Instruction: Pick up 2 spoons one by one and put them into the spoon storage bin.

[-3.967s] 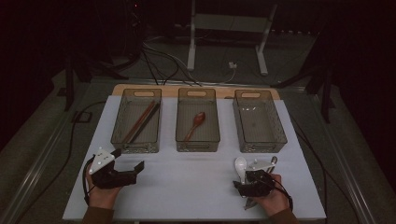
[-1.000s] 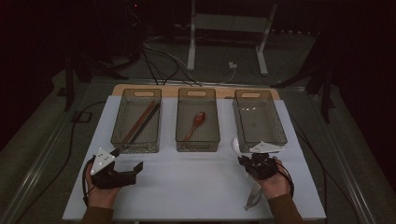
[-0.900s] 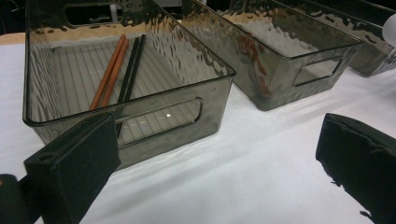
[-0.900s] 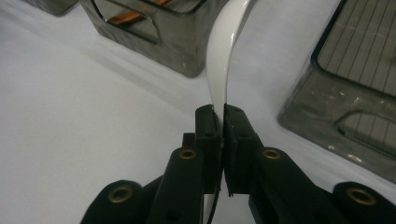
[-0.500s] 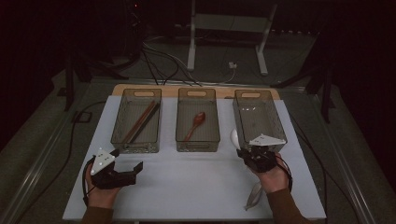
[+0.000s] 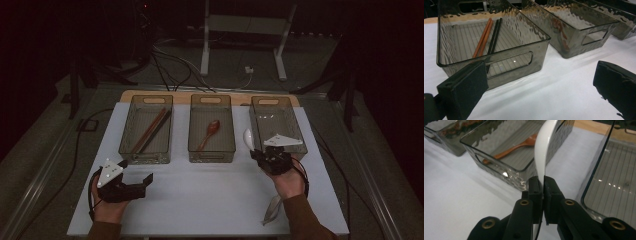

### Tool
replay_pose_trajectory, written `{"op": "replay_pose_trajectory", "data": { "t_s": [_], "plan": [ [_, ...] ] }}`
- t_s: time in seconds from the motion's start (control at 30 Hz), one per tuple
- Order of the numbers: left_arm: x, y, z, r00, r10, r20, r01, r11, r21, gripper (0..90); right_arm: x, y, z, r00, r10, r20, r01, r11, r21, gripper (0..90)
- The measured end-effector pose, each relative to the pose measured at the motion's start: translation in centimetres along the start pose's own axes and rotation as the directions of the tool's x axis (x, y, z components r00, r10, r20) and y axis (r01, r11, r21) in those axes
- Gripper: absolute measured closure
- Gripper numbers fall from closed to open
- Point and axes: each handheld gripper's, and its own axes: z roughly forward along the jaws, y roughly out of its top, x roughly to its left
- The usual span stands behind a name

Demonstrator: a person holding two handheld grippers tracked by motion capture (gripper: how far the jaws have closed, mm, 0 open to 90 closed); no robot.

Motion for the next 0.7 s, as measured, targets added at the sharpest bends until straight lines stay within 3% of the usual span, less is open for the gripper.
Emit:
{"op": "replay_pose_trajectory", "data": {
  "t_s": [0.7],
  "plan": [
    [0.0,0.0,0.0,1.0000,0.001,0.000,-0.001,1.0000,0.001,0.7,0.2,2.5,1.7,1.0000,0.000,-0.003,0.000,1.000,-0.023,85.9]
  ]
}}
